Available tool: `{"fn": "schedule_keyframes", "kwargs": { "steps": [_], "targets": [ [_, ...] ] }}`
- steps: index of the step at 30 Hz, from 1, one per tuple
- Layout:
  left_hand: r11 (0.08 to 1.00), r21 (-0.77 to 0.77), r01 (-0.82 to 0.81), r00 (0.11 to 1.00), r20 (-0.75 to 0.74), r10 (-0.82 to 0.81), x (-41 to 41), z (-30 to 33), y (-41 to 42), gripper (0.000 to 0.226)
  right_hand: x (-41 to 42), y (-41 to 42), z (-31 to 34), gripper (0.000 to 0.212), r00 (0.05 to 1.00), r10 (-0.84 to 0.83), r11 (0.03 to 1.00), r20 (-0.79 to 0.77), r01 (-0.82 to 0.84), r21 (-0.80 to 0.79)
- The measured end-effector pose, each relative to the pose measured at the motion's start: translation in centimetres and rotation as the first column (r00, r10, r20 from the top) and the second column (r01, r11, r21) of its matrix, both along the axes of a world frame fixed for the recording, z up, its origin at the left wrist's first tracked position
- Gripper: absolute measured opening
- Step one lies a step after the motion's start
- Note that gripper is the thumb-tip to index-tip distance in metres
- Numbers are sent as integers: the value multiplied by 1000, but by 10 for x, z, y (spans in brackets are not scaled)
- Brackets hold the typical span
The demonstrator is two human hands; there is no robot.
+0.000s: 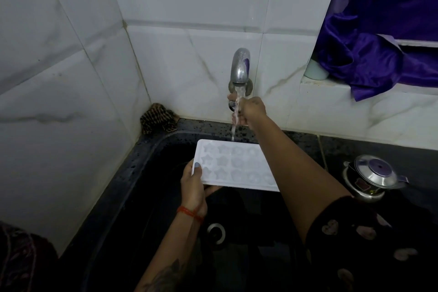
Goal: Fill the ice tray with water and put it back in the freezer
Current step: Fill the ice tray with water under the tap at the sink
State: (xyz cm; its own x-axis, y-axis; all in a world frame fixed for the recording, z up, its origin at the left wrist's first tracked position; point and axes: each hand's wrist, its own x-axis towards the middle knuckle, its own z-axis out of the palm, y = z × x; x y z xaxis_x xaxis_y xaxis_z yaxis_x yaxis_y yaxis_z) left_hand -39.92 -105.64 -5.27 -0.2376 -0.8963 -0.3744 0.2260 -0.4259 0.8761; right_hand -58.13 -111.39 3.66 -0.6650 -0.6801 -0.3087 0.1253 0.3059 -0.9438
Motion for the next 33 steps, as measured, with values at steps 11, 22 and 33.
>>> {"fn": "schedule_keyframes", "kwargs": {
  "steps": [11, 22, 33],
  "targets": [
    [1000, 5, 4, 1000, 6, -4, 9, -2, 5, 22, -7, 49, -11, 29, 924, 162, 965, -347, -75, 252],
    [999, 29, -15, 1000, -11, 15, 33, 12, 30, 25, -1, 177, -57, 38, 895, 100, 960, -434, 28, 278],
    [990, 82, 113, 988, -114, -103, 71, 36, 61, 23, 24, 230, -44, 34, 949, 102, 993, -299, -82, 80]
  ]
}}
